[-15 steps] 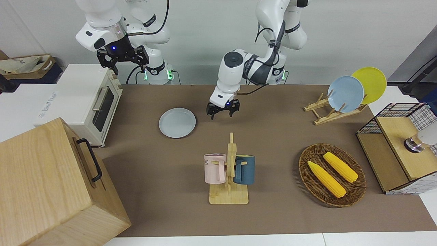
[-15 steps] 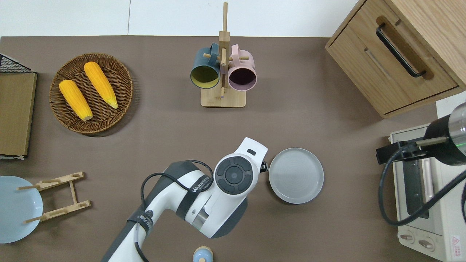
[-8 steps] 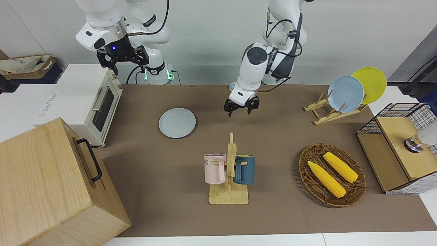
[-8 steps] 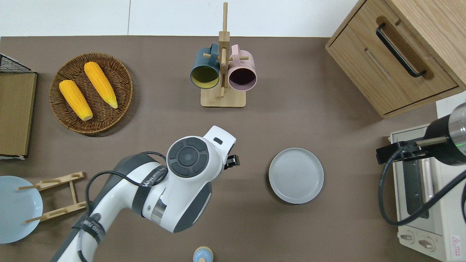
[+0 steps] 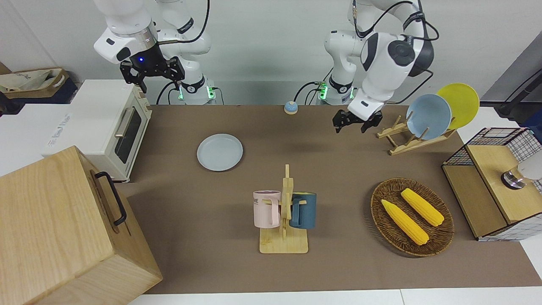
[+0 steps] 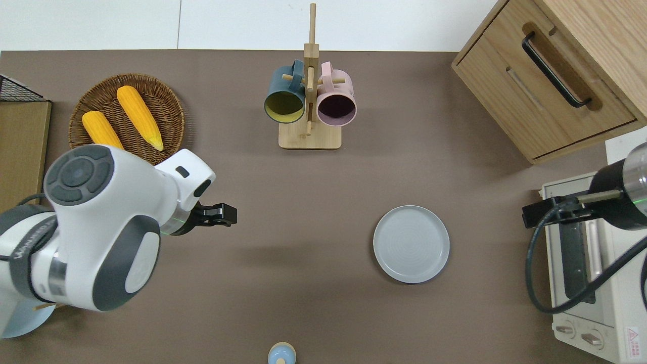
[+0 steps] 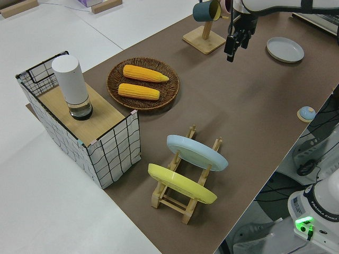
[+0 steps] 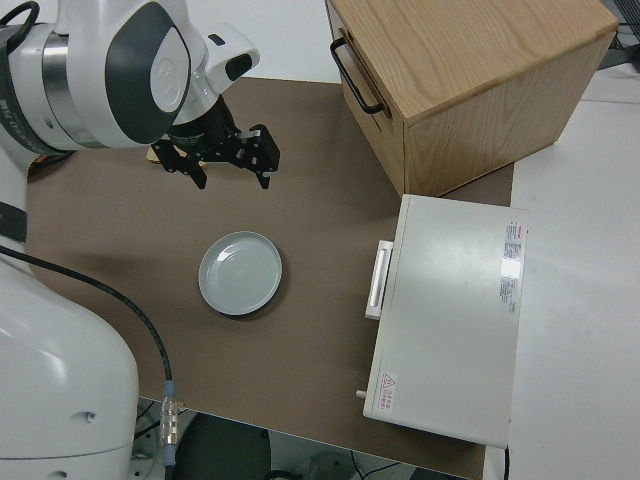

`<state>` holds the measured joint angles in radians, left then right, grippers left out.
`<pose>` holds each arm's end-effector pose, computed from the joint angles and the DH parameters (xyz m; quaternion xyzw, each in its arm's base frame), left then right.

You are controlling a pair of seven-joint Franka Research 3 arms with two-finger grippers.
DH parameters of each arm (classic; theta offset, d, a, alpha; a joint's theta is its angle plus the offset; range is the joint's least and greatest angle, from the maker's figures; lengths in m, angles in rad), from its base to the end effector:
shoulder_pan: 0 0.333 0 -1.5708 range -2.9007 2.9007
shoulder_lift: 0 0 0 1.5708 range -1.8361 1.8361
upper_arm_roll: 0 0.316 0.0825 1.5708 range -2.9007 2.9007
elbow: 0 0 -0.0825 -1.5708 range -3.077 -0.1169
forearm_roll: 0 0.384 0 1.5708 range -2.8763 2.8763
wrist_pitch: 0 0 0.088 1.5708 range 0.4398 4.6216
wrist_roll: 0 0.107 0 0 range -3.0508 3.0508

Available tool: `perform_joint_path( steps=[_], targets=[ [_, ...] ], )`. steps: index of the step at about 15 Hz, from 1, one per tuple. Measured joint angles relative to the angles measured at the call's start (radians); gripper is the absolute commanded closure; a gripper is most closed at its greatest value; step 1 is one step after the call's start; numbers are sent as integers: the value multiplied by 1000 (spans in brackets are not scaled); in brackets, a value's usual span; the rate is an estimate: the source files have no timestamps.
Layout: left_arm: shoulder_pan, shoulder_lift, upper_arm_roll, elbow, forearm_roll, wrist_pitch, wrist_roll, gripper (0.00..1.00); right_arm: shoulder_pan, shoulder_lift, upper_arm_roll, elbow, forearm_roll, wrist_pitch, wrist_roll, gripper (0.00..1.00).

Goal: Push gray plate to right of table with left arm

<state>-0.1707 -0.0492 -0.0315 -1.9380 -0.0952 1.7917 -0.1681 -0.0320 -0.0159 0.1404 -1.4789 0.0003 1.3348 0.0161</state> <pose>0.5222 -0.1155 0.4963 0.9978 -0.0043 -0.0559 0.0354 0.5209 0.0574 0.6562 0.9969 0.0460 -0.0640 0.0049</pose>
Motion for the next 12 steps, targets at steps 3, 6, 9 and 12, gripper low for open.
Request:
perform_joint_path(
  steps=[3,6,9,12],
  targets=[
    [43,-28,3,43,46,-64,45,9,0,0,0,0,0,0,0,17],
    [66,-46,28,56,62,-94,126,9,0,0,0,0,0,0,0,17],
    [74,-48,65,96,81,-126,195,9,0,0,0,0,0,0,0,17],
    [75,-50,89,134,94,-138,215,7,0,0,0,0,0,0,0,17]
  ],
)
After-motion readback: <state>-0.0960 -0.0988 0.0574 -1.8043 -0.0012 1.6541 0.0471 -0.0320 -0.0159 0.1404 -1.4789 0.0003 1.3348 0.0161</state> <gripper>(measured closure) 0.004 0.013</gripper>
